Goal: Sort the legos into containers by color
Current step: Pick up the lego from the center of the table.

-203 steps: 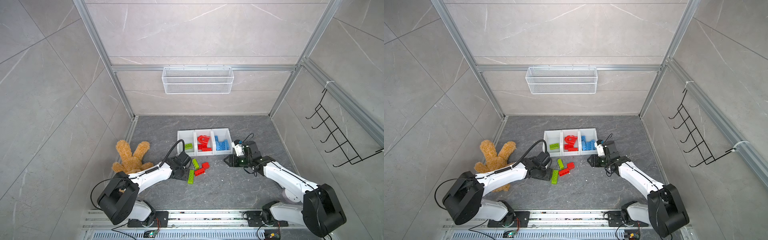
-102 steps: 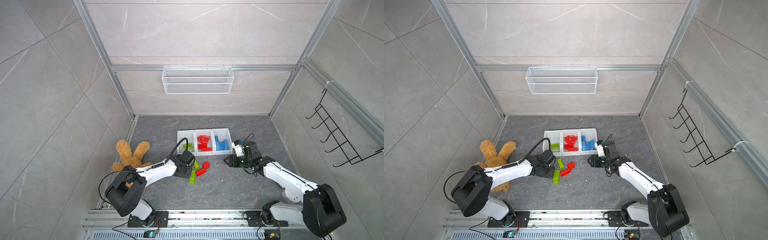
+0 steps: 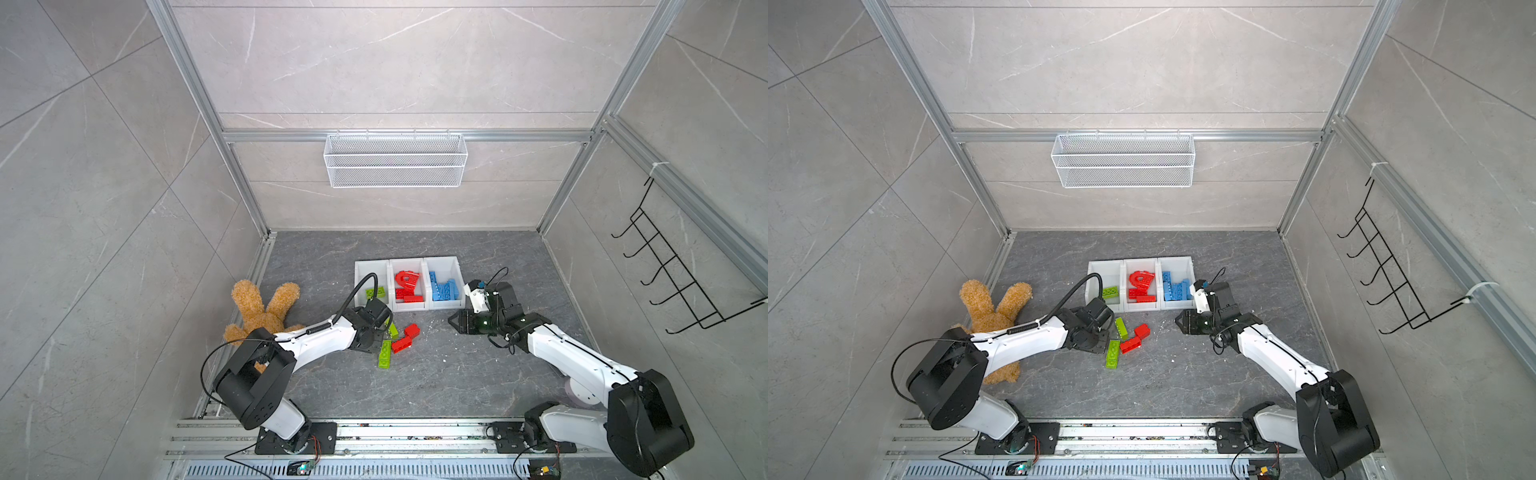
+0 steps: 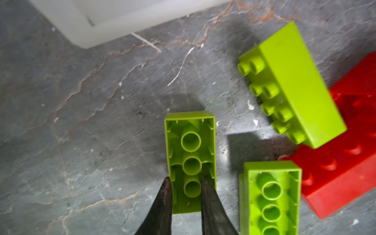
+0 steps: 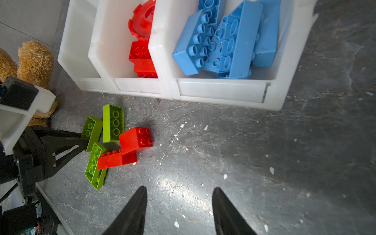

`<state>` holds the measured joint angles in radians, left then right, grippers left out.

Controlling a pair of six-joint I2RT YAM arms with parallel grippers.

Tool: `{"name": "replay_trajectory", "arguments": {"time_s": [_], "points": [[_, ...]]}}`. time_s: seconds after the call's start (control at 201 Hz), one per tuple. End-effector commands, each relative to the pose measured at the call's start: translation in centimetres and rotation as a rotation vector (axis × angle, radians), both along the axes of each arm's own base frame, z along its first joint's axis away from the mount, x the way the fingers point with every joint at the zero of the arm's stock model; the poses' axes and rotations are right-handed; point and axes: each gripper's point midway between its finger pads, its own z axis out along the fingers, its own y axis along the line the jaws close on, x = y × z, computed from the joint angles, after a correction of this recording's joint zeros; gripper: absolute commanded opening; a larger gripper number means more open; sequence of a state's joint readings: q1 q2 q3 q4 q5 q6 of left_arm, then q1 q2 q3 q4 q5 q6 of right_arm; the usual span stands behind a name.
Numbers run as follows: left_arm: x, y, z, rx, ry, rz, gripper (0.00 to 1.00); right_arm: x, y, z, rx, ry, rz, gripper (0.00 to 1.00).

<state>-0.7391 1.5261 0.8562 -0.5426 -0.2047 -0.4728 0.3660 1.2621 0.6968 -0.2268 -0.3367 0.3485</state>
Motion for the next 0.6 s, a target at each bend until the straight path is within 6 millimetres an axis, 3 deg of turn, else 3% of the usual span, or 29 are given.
{"name": "replay_trajectory", "arguments": {"time_s": [0.0, 0.269, 0.358, 0.508, 0.597], "points": [[0.0, 0.8, 1.7, 0.013, -0.019, 0.02, 0.15, -0.3, 0.0, 0.0, -0.004, 0.002, -0.005, 0.54], [1.2, 0.3, 5.3, -0.021, -0.091, 0.005, 0.16, -0.3, 0.0, 0.2, 0.0, 0.0, -0.003, 0.54], [3.5, -0.3, 7.2, -0.047, -0.145, -0.01, 0.18, -0.3, 0.0, 0.3, 0.002, -0.002, -0.003, 0.54], [9.0, -1.6, 9.9, -0.103, -0.233, -0.014, 0.18, -0.4, 0.1, 0.3, 0.015, -0.004, -0.007, 0.54], [11.7, -2.2, 10.2, -0.11, -0.233, -0.02, 0.18, -0.6, 0.1, 0.2, 0.017, -0.001, -0.009, 0.54]]}}
